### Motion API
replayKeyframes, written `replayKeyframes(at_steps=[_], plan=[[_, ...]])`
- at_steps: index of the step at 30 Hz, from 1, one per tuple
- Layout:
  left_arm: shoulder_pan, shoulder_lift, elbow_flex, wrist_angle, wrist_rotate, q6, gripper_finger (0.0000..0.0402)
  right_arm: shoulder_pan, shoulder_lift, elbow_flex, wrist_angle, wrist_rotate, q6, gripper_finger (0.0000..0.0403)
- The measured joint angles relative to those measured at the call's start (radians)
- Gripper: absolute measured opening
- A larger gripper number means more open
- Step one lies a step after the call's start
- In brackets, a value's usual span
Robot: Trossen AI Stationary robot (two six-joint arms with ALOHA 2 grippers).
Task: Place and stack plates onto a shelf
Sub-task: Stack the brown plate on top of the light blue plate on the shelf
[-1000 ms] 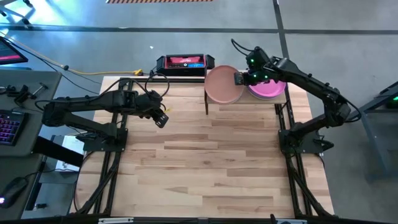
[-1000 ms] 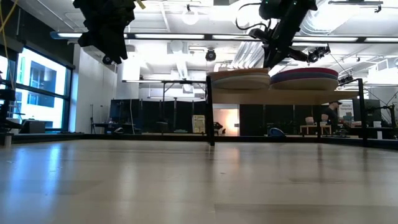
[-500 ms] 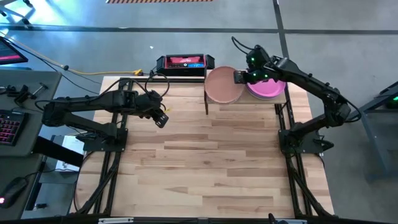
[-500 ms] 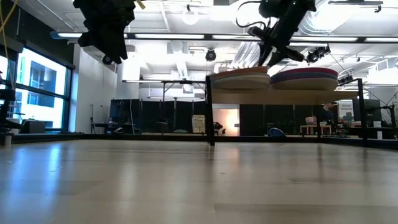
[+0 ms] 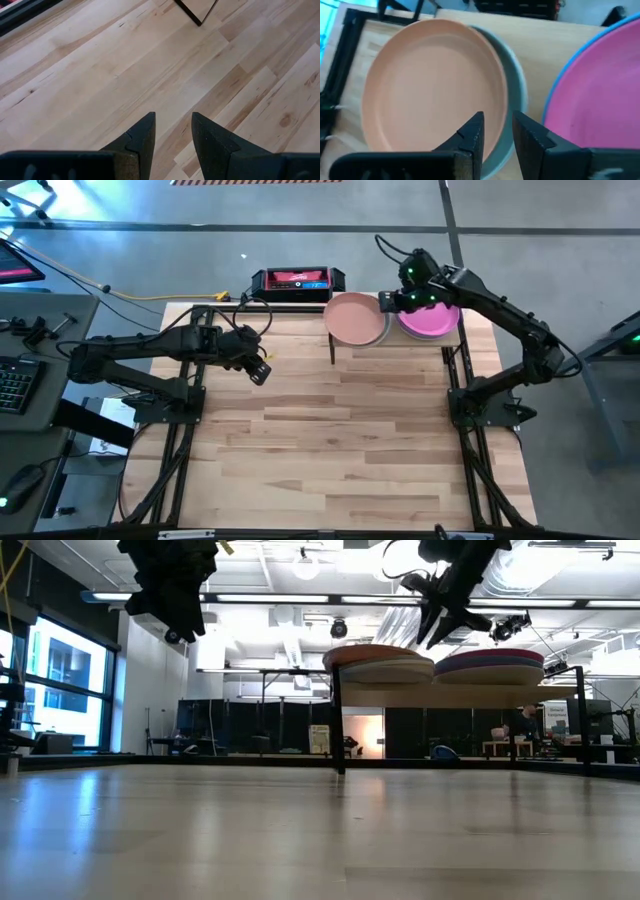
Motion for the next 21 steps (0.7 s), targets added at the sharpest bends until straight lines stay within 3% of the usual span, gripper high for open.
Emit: replayKeyframes(at_steps=[21], plan=[[0.000,0.000,0.000,0.055,0.000,0.000,0.0115,0.147,0.091,0.001,0.005,-0.010,0.011,0.0081]])
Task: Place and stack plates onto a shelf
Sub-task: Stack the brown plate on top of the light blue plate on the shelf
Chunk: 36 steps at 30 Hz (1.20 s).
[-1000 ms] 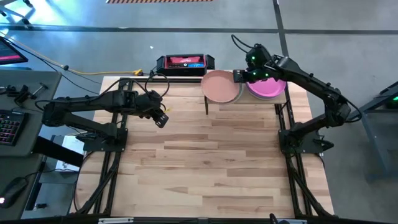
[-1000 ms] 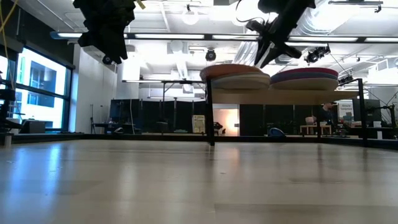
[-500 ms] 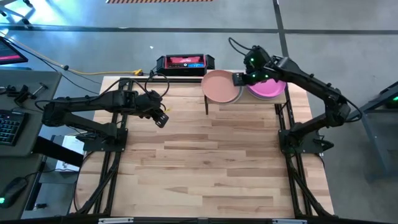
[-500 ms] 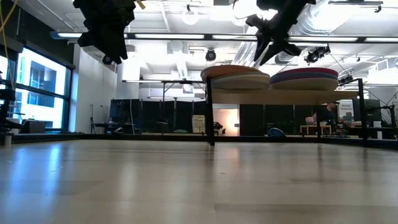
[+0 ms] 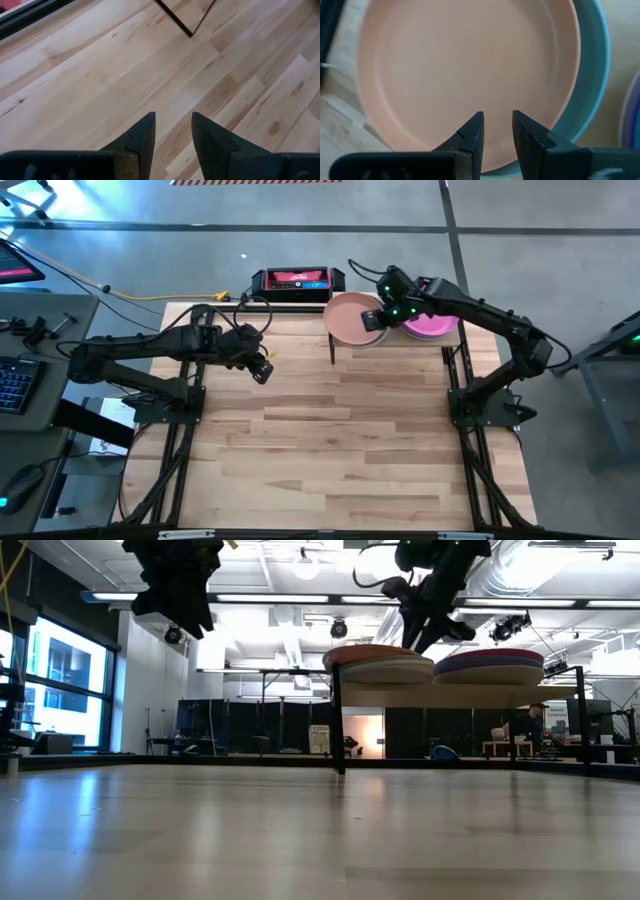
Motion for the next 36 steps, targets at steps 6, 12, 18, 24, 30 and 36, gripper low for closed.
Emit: replayKeyframes(at_steps=[6,12,18,24,30,36], plan=[[0.000,0.000,0.000,-0.002,0.000,0.000,0.0115,0.000,0.027,0.000,-0.028,0.029,-0.002,0.0081],[0.000,0.000,0.000,-0.002,0.000,0.000,0.0115,-0.010,0.032,0.000,-0.062,0.100,-0.003,0.0081],[0.000,0.000,0.000,-0.002,0.000,0.000,0.0115,-0.033,0.032,0.000,-0.062,0.106,0.000,0.0081],[0.000,0.000,0.000,-0.003,0.001,0.000,0.0115,-0.063,0.032,0.000,-0.085,0.140,0.016,0.0081],[0.000,0.000,0.000,-0.003,0.001,0.000,0.0115,-0.076,0.032,0.000,-0.074,0.144,-0.001,0.0081],[0.000,0.000,0.000,-0.003,0.001,0.000,0.0115,-0.075,0.029,0.000,-0.020,0.105,-0.015,0.0081]])
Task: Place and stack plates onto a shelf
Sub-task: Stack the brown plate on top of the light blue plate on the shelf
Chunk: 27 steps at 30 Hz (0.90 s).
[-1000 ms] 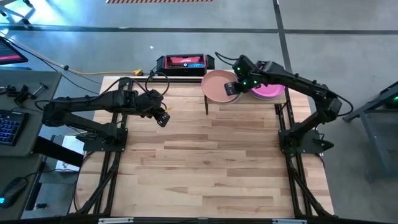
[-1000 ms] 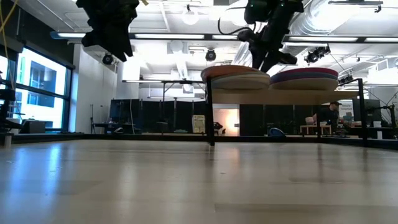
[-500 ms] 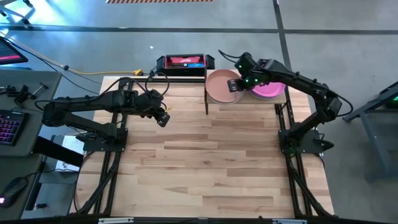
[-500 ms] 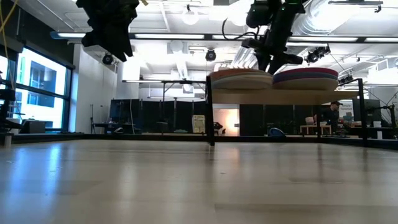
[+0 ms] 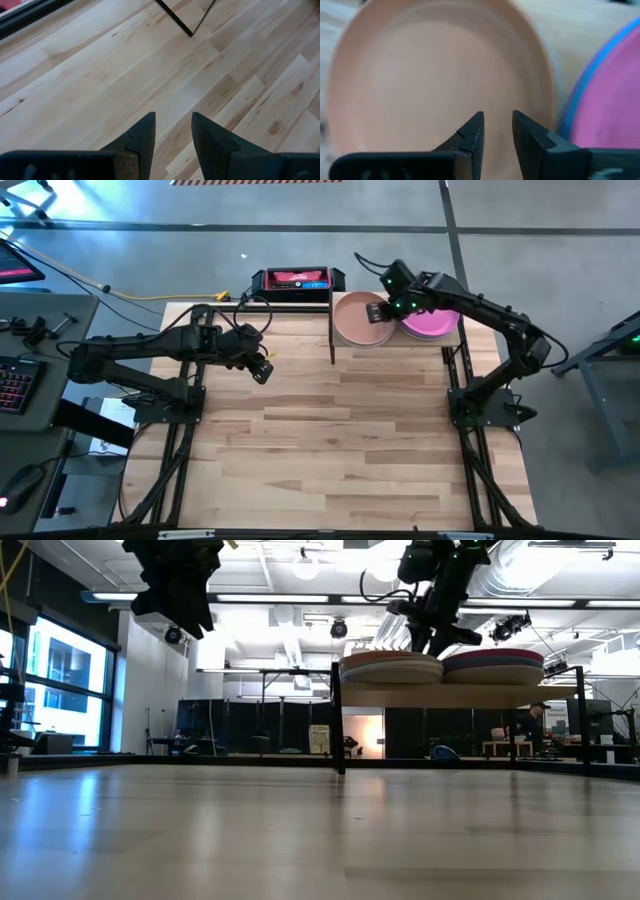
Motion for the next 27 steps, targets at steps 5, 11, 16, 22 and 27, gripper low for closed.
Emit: replayKeyframes(at_steps=[5,11,16,22,27], plan=[[0.000,0.000,0.000,0.000,0.000,-0.008,0.0115,0.045,-0.010,0.000,0.008,-0.077,-0.003,0.0081],[0.000,0.000,0.000,0.000,0.000,-0.008,0.0115,0.115,-0.016,0.060,0.008,-0.089,-0.010,0.0081],[0.000,0.000,0.000,0.000,0.000,-0.008,0.0115,0.197,-0.016,0.119,0.011,-0.092,-0.022,0.0081],[0.000,0.000,0.000,0.000,0.000,-0.008,0.0115,0.259,-0.013,0.099,0.072,-0.089,-0.022,0.0081],[0.000,0.000,0.000,0.000,0.000,-0.008,0.0115,0.270,-0.007,0.069,0.090,-0.087,0.009,0.0081]])
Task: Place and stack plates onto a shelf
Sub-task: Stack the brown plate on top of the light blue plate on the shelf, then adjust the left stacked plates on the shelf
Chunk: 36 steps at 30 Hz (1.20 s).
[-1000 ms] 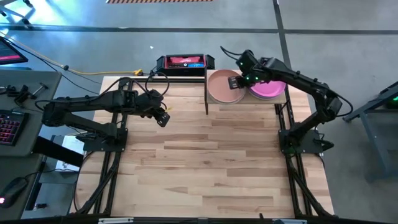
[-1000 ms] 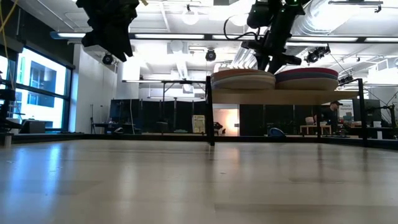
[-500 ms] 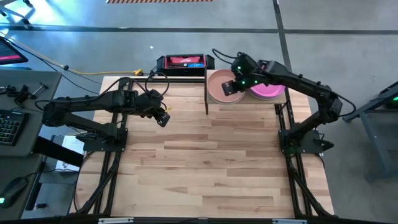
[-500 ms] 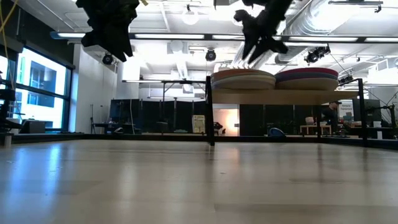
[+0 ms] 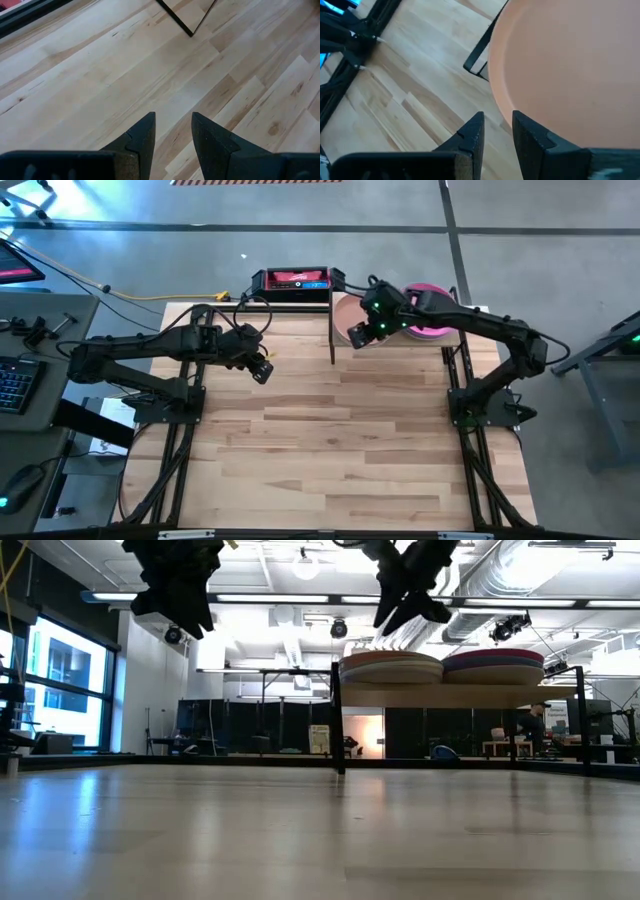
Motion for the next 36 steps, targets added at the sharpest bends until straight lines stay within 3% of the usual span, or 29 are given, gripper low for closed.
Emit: replayKeyframes(at_steps=[10,28,36], plan=[[0.000,0.000,0.000,0.000,0.000,0.000,0.0115,0.020,0.064,-0.001,0.008,0.022,0.003,0.0081],[0.000,0.000,0.000,-0.001,0.000,0.017,0.0115,-0.067,0.105,-0.001,0.001,0.055,0.003,0.0081],[0.000,0.000,0.000,-0.001,0.000,0.019,0.0115,-0.065,0.077,0.004,0.002,-0.052,-0.004,0.0081]])
